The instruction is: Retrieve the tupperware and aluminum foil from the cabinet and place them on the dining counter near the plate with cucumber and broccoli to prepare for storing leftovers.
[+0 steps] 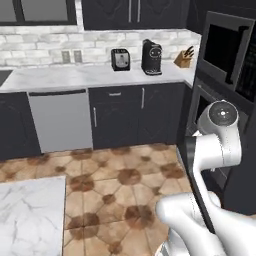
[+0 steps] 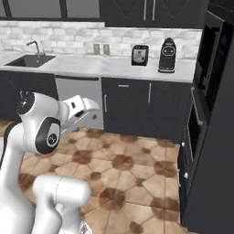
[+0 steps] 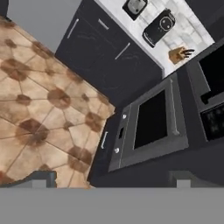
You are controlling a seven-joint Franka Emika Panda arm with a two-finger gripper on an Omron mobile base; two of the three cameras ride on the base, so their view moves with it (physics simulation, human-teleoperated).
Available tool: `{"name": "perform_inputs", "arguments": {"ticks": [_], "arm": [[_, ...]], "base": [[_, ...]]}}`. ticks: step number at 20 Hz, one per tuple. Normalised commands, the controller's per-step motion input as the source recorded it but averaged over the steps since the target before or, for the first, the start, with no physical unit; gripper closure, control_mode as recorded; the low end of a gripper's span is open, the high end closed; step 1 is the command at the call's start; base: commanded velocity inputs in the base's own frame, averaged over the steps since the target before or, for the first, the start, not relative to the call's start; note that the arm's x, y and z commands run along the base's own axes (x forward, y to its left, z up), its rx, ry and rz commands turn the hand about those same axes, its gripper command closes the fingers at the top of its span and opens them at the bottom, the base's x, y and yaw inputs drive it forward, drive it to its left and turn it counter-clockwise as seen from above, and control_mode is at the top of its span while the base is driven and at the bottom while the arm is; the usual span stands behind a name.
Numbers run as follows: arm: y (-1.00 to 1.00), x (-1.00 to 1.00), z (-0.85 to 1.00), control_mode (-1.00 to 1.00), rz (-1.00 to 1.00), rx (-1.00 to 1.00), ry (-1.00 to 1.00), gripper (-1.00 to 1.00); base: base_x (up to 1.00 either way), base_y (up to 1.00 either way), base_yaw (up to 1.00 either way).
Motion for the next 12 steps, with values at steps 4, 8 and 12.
{"name": "perform_inputs", "arguments": {"ticks": [4,8,12], "arm": [[0.0,0.0,0.0,1.0,0.0,0.0,0.0,-1.0],[0.0,0.0,0.0,1.0,0.0,0.0,0.0,-1.0],[0.0,0.0,0.0,1.0,0.0,0.0,0.0,-1.0]], "base": [[1.0,0.0,0.34],[1.0,0.0,0.34],[1.0,0.06,0.37]]}}
